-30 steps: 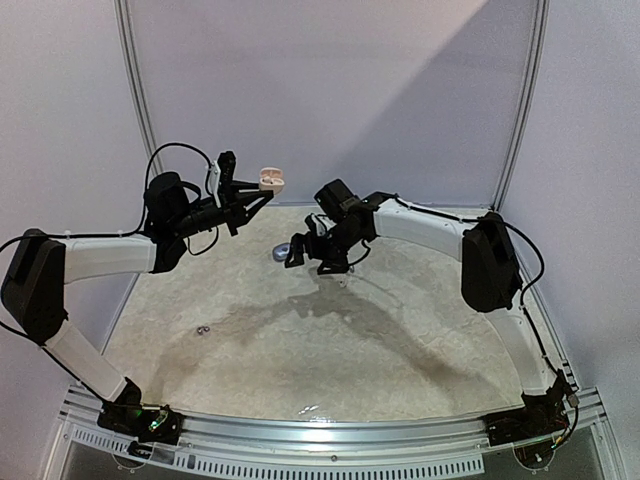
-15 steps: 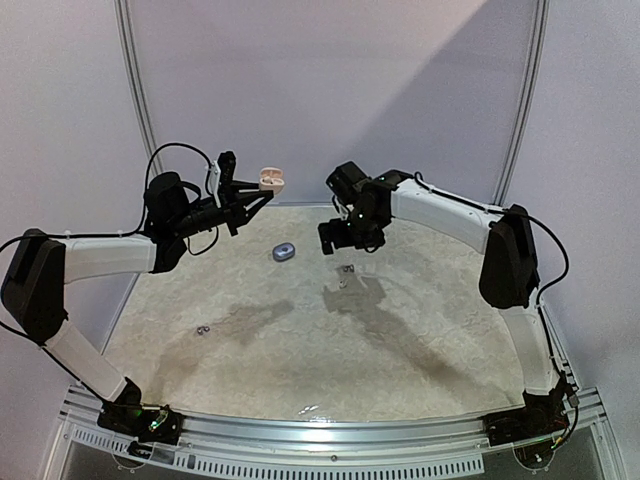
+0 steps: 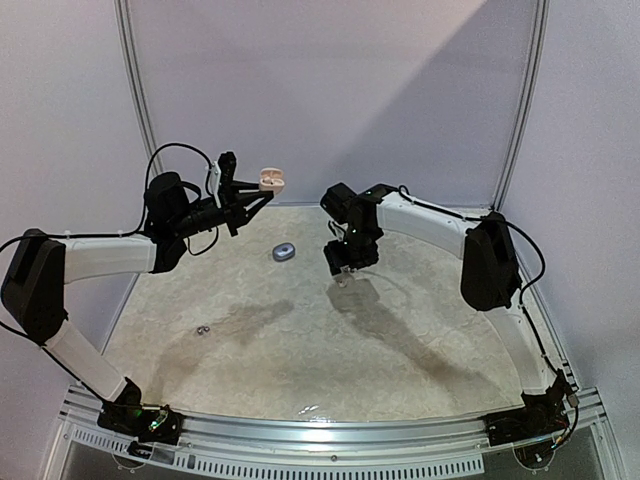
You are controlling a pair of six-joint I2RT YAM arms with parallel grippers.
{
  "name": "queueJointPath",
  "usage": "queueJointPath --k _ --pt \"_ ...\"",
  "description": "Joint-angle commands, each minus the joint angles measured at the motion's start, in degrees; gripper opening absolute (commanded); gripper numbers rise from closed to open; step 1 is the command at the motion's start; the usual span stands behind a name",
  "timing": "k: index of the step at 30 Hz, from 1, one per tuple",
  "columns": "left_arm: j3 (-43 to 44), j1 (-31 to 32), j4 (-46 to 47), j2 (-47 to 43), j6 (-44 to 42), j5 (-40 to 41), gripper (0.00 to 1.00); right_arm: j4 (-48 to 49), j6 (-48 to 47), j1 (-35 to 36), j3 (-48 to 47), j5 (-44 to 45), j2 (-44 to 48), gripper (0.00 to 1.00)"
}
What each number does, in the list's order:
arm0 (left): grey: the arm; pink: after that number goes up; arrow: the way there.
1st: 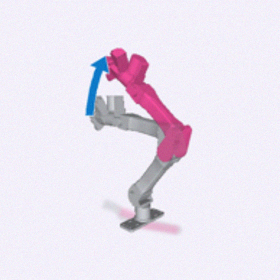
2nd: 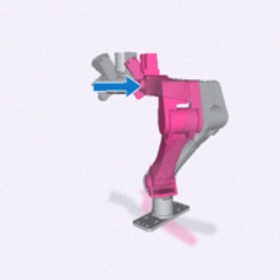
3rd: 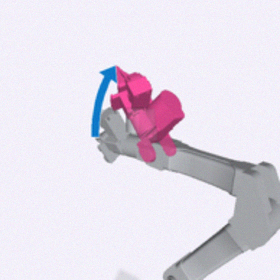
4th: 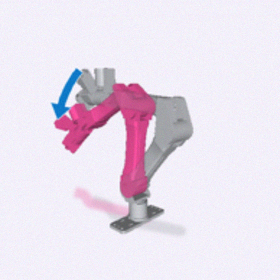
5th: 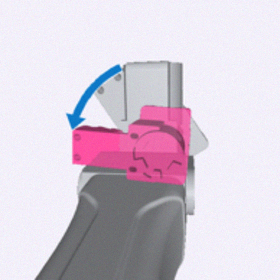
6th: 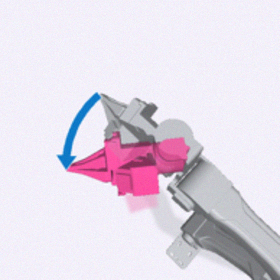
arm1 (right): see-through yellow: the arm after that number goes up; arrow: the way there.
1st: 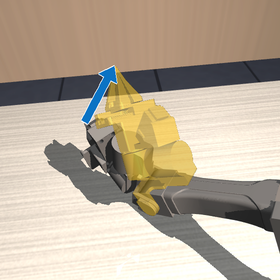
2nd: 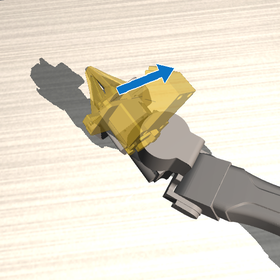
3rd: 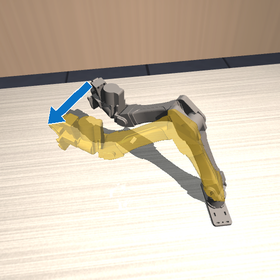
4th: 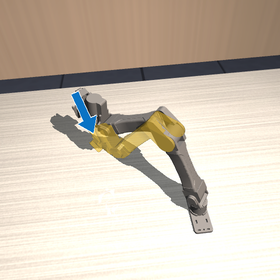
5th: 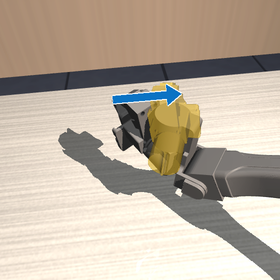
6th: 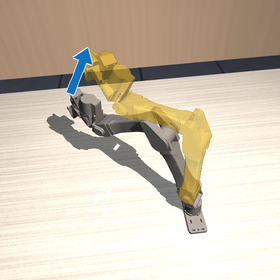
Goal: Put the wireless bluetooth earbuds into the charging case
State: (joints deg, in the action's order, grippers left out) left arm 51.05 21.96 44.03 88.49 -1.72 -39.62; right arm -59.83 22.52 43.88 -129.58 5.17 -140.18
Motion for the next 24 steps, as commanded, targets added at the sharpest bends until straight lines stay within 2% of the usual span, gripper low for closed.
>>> queueJointPath --k 1,5,14,20,24 --pt "0.18 -0.42 -1.38 -0.84 -0.46 -0.02 0.00 -2.38 3.68 0.07 -0.67 0.59 -2.95 0.63" --pt "0.61 -0.42 -1.73 -0.48 -0.56 0.04 0.00 -1.46 4.45 0.11 -1.11 0.56 -3.54 0.60" --pt "1.54 -0.47 -2.28 0.27 -0.59 0.30 0.00 -1.25 6.58 0.16 -1.11 -1.22 -4.38 0.47" --pt "2.12 -0.44 -2.15 0.70 -0.57 0.59 0.00 -1.70 8.46 1.27 -1.46 0.07 -4.57 0.47" --pt "2.21 -0.59 -2.06 0.83 -0.59 0.59 0.00 -0.46 -0.02 1.57 -2.44 -1.43 -4.94 0.49"
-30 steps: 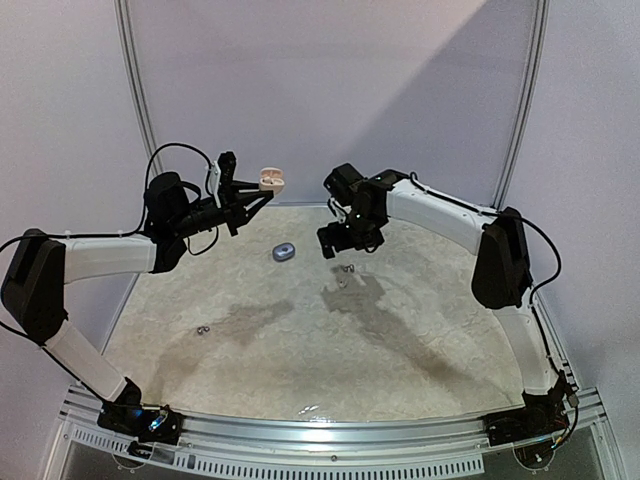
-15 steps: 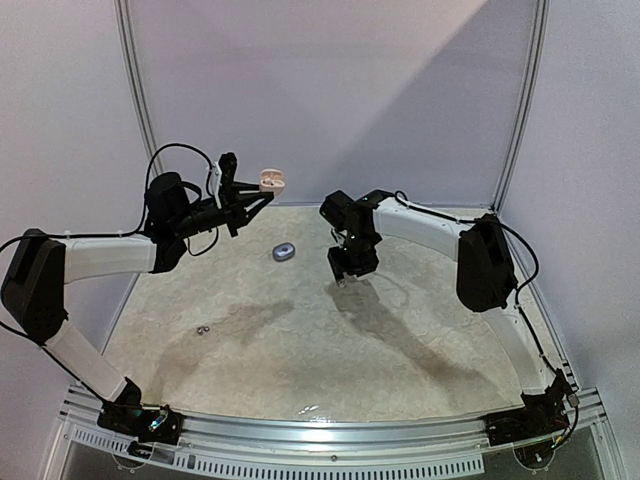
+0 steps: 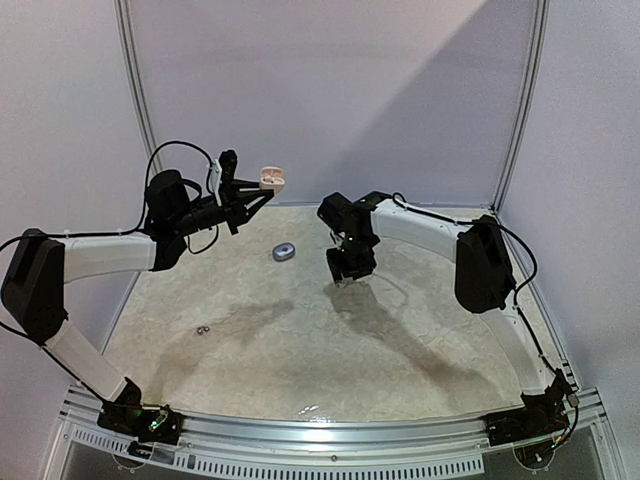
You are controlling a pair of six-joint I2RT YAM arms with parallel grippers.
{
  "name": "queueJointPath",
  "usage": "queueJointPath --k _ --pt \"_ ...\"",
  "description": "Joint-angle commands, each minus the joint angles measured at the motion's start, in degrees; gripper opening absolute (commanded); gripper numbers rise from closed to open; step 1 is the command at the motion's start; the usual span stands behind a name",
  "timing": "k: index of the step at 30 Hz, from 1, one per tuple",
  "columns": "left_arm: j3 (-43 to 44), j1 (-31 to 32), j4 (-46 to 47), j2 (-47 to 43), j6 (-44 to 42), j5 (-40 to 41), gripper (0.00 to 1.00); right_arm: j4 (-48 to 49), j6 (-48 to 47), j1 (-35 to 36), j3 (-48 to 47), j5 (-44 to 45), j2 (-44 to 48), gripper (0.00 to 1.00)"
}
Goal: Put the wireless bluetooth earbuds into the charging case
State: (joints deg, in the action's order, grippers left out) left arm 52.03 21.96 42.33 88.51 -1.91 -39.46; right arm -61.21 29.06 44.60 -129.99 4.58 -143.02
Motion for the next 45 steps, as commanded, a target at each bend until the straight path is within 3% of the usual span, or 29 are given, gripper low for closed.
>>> queueJointPath --k 1,5,12,15,23,32,41,45 --pt "1.23 -0.55 -0.39 0.75 -0.45 0.46 0.00 0.98 -8.47 0.92 -2.09 -0.37 -2.04 0.48" --pt "1.14 -0.57 -0.68 0.70 -0.64 0.60 0.00 -0.04 -14.45 0.71 -2.01 -1.88 -2.03 0.46" --pt "1.23 -0.60 -0.58 0.89 -0.46 0.68 0.00 -1.23 -11.93 0.72 -3.92 -1.74 -3.24 0.42" --pt "1.23 -0.55 -0.65 0.86 -0.64 0.70 0.00 -0.67 -14.91 0.70 -3.88 -1.79 -3.27 0.39" --pt "0.79 -0.53 -1.54 0.11 -2.04 0.76 0.00 3.45 -32.15 0.72 -0.27 -0.49 -0.84 0.43" --pt "2.37 -0.52 -4.94 0.21 -4.26 0.03 0.00 6.08 -56.45 1.19 5.16 0.25 1.16 0.62" --pt "2.90 -0.59 -6.02 0.32 -4.74 0.03 0.00 5.78 -60.22 0.41 5.59 -3.85 1.34 0.63" --pt "3.08 -0.59 -6.27 0.44 -4.93 -0.11 0.00 4.49 -63.25 -0.73 5.53 -6.85 1.28 0.58"
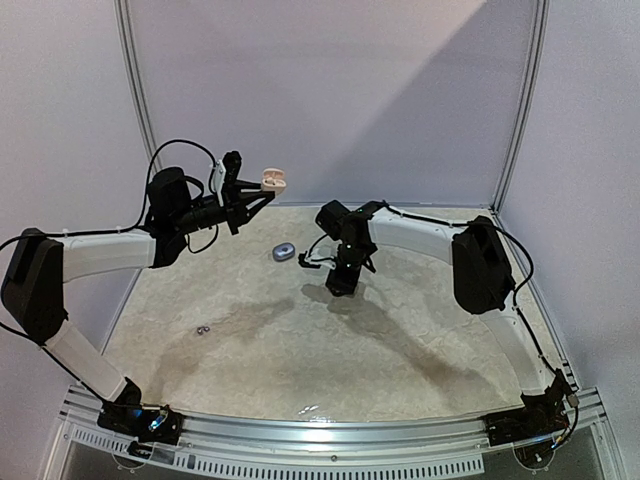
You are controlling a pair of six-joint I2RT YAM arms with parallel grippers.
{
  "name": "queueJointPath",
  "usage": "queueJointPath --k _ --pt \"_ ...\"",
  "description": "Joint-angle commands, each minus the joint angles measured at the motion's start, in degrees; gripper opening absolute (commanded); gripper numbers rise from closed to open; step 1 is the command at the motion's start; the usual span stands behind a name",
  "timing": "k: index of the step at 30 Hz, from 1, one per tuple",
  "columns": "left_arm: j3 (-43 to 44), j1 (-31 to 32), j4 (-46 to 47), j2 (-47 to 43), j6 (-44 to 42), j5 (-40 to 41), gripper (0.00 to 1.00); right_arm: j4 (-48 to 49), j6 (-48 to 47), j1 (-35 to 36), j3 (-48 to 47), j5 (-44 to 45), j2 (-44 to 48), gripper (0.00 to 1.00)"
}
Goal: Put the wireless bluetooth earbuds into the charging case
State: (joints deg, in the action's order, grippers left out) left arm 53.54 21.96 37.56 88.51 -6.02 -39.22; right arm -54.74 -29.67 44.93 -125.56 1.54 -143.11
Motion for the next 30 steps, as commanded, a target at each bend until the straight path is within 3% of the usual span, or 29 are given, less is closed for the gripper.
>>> queueJointPath --k 1,12,30 --pt "1.57 -0.60 -1.52 0.46 -0.90 -0.33 0.00 -2.05 -5.51 -1.27 1.04 -3.68 1.34 0.56" --pt "1.30 -0.59 -1.61 0.35 -1.13 0.19 0.00 -2.03 -9.67 -1.72 -0.04 -2.88 0.68 0.34" --pt "1.13 -0.54 -1.44 0.30 -1.01 0.46 0.00 -3.22 -6.67 -1.41 2.80 -3.78 1.90 0.07"
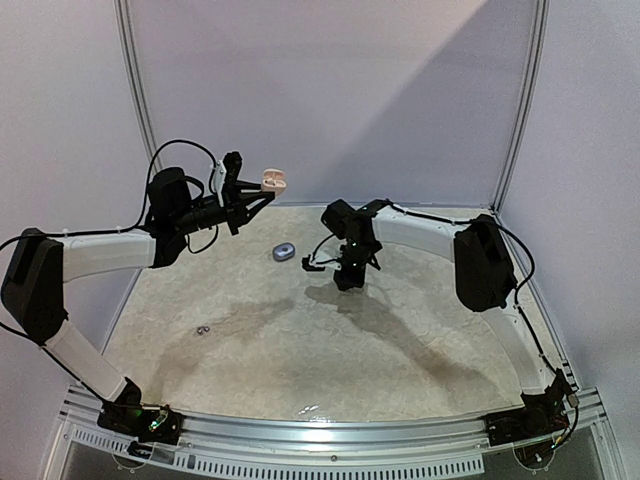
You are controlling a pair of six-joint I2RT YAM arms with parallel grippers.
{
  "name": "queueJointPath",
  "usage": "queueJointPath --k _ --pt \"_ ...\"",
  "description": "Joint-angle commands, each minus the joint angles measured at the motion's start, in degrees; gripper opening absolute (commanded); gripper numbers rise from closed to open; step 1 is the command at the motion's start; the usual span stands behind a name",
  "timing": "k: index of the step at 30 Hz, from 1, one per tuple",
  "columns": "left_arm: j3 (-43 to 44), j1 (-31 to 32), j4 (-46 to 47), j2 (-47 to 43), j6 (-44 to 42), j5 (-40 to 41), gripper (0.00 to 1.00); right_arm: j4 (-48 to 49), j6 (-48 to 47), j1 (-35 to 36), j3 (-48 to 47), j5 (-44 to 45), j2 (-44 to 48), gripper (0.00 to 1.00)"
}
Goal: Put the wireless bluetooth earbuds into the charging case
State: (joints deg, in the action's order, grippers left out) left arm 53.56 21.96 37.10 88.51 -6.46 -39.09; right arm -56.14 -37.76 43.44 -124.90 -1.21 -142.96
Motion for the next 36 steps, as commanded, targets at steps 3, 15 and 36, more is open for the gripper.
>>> queueJointPath --k 3,15,36 --pt "1.11 -0.60 -0.85 0.30 -0.58 0.38 0.00 -2.42 3.64 0.12 2.92 -1.75 2.54 0.01" --pt "-1.00 -0.59 5.82 0.18 -0.99 -4.77 0.00 9.89 21.94 -0.74 15.86 -6.86 15.71 0.00" --pt "2.36 1.77 29.56 0.32 8.03 -11.57 0.00 52.10 59.23 2.52 13.62 -31.25 43.70 0.00"
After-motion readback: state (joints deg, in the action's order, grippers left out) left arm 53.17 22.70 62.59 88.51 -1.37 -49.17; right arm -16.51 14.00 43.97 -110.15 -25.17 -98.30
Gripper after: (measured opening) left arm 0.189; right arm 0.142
